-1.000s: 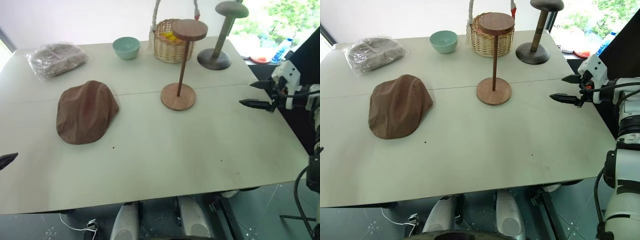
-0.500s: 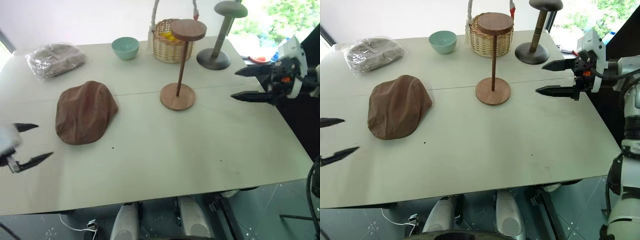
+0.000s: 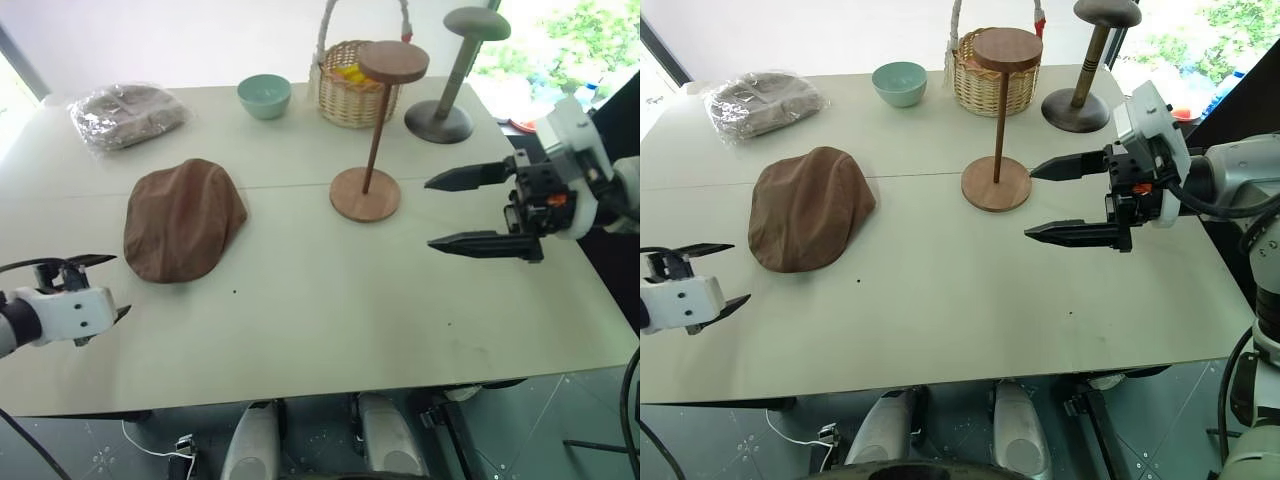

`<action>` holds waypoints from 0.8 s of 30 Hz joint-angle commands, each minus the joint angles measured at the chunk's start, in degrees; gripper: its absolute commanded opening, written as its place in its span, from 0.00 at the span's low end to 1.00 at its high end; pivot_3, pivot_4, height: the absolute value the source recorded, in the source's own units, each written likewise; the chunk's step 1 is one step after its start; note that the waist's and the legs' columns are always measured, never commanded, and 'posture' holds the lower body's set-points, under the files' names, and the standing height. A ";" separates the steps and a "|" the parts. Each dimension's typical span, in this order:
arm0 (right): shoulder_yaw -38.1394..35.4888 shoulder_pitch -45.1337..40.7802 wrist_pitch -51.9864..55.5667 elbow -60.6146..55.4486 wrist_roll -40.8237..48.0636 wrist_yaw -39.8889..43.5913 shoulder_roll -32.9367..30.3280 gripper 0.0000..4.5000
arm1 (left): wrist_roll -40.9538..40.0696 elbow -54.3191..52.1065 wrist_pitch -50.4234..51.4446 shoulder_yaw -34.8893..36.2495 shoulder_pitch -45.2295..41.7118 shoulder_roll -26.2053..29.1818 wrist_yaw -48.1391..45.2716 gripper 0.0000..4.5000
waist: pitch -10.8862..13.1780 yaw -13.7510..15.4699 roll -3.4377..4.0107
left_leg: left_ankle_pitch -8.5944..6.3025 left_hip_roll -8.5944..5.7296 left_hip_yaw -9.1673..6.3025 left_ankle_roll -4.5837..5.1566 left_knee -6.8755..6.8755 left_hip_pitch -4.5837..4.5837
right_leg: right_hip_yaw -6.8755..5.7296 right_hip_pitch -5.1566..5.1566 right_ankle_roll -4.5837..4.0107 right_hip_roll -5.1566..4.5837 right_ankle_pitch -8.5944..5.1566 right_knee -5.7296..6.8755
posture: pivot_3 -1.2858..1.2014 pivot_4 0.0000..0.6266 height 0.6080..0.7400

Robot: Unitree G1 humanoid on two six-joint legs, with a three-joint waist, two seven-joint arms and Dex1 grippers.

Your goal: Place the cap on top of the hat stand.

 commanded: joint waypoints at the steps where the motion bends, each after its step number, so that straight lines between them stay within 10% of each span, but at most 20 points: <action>1: -3.71 -0.48 1.06 -2.12 3.24 -2.02 -1.42 1.00 | 3.71 0.94 -1.00 -2.00 -1.59 -1.70 6.68 0.99 | -0.01 0.05 -0.01 | 0.00 0.00 0.00 0.00 0.00 0.00 | 0.00 0.00 0.01 0.00 0.00 0.04 | 0.52 0.24 1.00; 24: -4.70 -3.83 4.65 -2.80 11.08 -11.98 -1.68 1.00 | 23.24 19.34 -2.39 -25.53 -22.25 -6.54 33.06 0.99 | -0.20 1.69 0.24 | 0.00 0.44 0.34 0.00 0.69 0.07 | -0.22 0.30 0.02 0.04 0.00 0.47 | 0.52 0.24 1.00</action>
